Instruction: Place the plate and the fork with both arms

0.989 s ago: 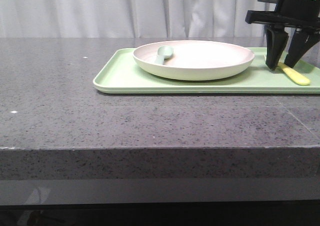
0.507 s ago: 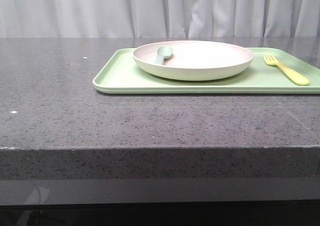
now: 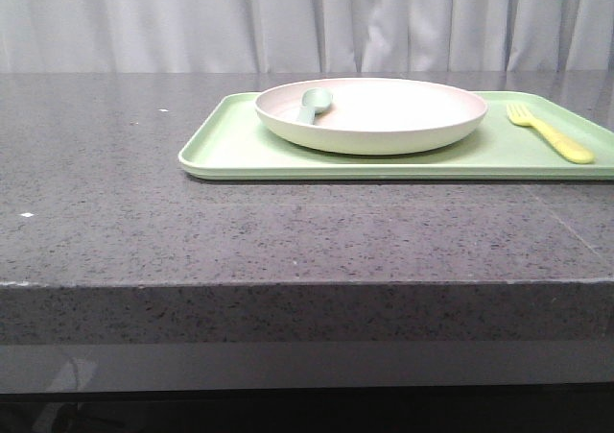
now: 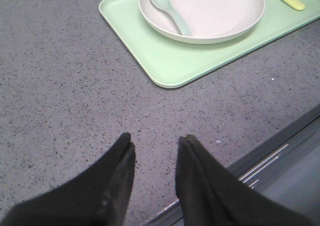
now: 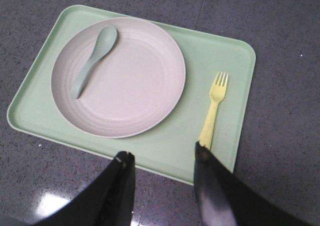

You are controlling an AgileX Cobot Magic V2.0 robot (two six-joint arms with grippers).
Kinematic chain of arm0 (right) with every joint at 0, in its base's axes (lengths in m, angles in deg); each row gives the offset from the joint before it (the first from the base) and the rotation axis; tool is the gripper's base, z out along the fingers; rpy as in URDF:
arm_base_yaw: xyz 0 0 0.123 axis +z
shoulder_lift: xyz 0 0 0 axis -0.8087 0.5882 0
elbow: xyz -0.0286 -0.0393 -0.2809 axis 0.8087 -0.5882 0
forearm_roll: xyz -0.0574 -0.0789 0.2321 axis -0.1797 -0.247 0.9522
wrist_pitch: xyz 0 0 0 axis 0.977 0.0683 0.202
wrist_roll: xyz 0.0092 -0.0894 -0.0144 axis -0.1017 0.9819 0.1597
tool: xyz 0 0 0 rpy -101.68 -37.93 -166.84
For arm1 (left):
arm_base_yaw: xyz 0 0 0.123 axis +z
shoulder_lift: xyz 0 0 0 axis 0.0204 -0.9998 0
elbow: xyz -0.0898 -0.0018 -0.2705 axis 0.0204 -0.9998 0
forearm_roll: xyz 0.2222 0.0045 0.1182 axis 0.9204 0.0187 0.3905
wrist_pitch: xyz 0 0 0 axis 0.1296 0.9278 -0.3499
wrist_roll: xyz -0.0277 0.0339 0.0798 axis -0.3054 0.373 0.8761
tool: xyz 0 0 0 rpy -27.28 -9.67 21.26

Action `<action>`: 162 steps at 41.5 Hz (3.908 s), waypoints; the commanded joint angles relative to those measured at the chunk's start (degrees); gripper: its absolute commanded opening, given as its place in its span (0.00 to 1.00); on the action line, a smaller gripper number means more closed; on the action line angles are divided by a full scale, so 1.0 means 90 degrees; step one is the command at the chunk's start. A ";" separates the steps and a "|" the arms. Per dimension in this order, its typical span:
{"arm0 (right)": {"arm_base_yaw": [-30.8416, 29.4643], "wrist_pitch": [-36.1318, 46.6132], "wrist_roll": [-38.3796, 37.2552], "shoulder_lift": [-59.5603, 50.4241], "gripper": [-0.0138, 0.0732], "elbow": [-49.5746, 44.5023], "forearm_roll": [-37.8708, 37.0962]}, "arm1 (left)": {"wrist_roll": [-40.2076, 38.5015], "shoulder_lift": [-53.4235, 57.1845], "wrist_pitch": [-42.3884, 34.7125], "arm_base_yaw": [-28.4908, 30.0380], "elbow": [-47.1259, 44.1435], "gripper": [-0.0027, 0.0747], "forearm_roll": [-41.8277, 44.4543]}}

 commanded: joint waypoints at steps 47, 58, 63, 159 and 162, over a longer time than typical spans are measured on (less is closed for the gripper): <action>-0.0002 0.1825 0.0247 -0.6121 0.52 -0.5710 -0.0307 | -0.0009 0.0008 -0.0615 -0.0045 0.0167 0.28 -0.0369; -0.0002 0.1831 0.0247 -0.6121 0.21 -0.5710 -0.0307 | -0.0009 0.0008 -0.0868 -0.0045 0.0167 0.01 -0.0617; -0.0002 0.1831 0.0247 -0.6121 0.09 -0.5710 -0.0307 | -0.0009 0.0008 -0.1035 -0.0045 0.0167 0.01 -0.0617; -0.0002 0.1702 0.0247 -0.6121 0.08 -0.5710 -0.0307 | -0.2014 0.4360 -0.5216 0.2748 -0.5026 0.01 0.0756; -0.0002 0.1702 0.0247 -0.6121 0.08 -0.5710 -0.0307 | -0.2014 0.4360 -0.5266 0.2614 -0.5026 0.01 0.0756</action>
